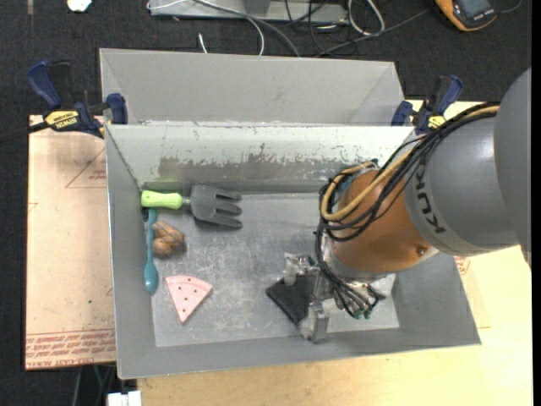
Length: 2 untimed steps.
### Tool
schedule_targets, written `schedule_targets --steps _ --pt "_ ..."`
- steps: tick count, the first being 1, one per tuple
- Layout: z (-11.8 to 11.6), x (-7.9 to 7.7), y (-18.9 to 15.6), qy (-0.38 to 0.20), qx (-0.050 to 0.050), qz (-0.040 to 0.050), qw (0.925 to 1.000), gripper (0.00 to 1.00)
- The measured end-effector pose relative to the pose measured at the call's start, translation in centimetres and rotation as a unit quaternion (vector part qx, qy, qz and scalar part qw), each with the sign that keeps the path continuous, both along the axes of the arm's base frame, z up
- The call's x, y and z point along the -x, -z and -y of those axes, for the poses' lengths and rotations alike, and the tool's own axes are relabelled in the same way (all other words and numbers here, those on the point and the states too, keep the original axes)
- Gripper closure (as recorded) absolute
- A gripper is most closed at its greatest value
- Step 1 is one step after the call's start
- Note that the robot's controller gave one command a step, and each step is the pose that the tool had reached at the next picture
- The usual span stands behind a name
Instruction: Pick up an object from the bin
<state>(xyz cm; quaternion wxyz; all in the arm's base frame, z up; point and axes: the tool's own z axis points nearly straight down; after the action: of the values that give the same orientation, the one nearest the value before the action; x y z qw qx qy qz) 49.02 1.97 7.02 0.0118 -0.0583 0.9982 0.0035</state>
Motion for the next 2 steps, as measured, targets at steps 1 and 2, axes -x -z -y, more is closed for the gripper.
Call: schedule_targets --steps 1,2 --pt "-1.7 -2.8 -0.3 0.065 -0.003 0.0014 0.9979 0.0" --pt "0.1 -3.0 0.0 0.088 -0.003 -0.0009 0.9961 1.0"
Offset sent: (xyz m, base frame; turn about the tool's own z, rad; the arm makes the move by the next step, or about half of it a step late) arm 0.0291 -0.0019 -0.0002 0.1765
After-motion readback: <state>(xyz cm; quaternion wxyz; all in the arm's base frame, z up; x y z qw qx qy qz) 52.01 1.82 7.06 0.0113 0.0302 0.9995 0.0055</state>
